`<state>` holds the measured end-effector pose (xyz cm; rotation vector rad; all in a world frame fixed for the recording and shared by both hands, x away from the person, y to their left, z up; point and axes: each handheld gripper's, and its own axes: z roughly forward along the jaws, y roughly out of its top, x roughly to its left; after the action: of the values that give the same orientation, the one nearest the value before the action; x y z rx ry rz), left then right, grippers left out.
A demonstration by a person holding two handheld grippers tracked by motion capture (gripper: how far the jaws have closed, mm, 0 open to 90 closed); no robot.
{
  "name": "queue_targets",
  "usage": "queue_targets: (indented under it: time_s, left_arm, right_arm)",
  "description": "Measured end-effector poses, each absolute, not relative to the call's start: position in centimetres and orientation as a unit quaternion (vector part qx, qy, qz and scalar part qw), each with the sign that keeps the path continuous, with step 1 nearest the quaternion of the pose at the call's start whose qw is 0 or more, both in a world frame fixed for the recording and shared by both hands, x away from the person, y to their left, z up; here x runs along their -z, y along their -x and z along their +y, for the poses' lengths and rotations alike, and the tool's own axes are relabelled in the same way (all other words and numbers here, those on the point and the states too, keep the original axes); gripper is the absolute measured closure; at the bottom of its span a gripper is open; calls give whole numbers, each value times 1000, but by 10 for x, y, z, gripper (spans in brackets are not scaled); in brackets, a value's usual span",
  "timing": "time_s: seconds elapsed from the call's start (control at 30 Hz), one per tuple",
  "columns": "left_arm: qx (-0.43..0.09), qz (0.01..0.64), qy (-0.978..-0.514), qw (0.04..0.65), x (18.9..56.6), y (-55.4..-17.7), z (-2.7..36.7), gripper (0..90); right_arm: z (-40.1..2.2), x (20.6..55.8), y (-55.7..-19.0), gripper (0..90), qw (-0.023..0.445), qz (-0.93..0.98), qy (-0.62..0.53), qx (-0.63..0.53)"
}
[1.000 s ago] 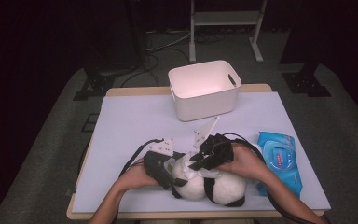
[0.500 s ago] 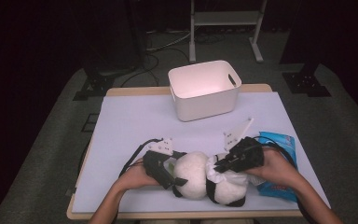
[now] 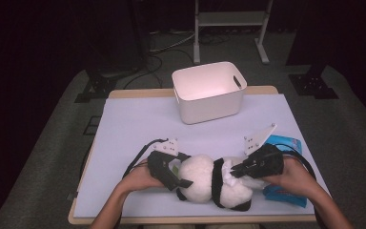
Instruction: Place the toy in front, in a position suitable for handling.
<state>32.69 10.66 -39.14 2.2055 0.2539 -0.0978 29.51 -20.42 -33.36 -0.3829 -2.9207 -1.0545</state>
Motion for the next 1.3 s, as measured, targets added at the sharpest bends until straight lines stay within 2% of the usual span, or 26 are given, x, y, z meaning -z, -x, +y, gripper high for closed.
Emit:
queue_targets:
  time_s: [0.27, 0.53, 1.07, 1.3]
  left_arm:
    - [56, 113, -891, 436, 395, -327, 104, 17]
    - [60, 111, -888, 443, 399, -329, 107, 45]
    - [44, 103, -888, 445, 399, -323, 109, 41]
    - [45, 105, -887, 447, 398, -323, 109, 39]
  right_arm:
    - [-210, 345, -290, 840, 10, -931, 127, 343]
    - [-205, 337, -294, 839, 7, -927, 127, 353]
    - [-128, 335, -311, 837, 21, -939, 69, 336]
    - [-120, 332, -318, 834, 11, -942, 72, 327]
